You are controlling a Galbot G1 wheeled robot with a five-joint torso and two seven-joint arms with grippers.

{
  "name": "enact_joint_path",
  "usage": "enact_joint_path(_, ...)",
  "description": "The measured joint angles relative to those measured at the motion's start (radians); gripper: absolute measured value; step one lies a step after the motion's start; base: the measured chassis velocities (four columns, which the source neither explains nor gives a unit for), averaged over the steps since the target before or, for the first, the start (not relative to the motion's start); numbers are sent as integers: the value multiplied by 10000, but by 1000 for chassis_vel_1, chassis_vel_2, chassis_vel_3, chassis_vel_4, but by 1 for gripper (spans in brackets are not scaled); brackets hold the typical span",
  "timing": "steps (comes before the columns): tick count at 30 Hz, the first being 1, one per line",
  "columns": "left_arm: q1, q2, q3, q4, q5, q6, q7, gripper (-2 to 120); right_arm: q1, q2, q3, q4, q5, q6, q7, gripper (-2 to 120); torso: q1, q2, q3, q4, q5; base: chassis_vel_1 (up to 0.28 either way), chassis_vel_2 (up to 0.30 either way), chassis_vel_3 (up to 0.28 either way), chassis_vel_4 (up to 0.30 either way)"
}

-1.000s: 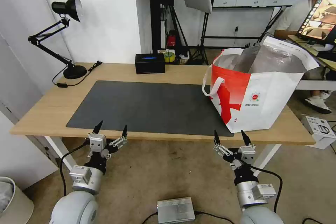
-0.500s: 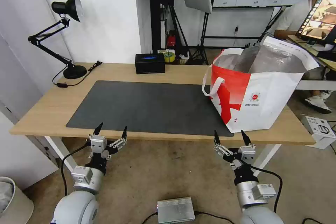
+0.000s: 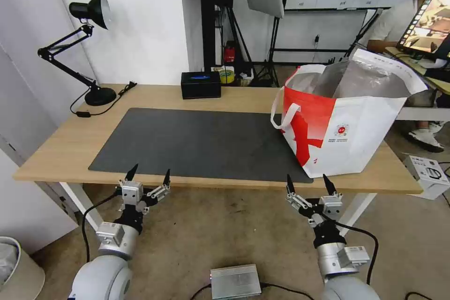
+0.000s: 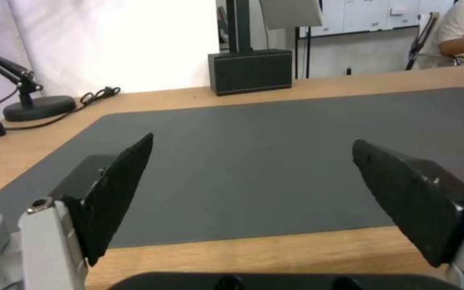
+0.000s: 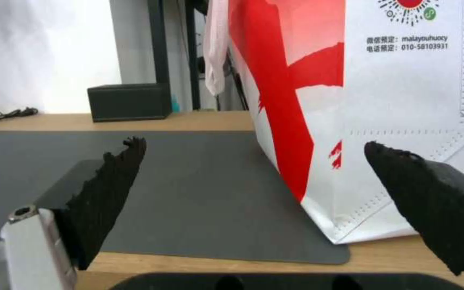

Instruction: Pick up the trash from the table and place it into the takeout bag.

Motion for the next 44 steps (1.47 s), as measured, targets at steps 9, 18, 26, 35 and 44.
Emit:
enact_joint_path(9,-1,4,1,0,0,0,-4,100,0,0,0,0,0,0,0,100,0,0,0,0,0,0,0,0,0)
enact_joint_path(18,-2,4,0,-3,-1,5,-5,100,0,0,0,0,0,0,0,100,0,0,0,0,0,0,0,0,0)
enact_joint_path(26,-2,4,1,-7,-1,12,-6,100,0,0,0,0,0,0,0,100,0,0,0,0,0,0,0,0,0)
enact_joint_path(35,-2,4,1,-8,-2,19,-6,100,0,0,0,0,0,0,0,100,0,0,0,0,0,0,0,0,0)
enact_joint_path(44,-2,4,1,-8,-2,20,-6,100,0,-1,0,0,0,0,0,100,-1,0,0,0,0,0,0,0,0)
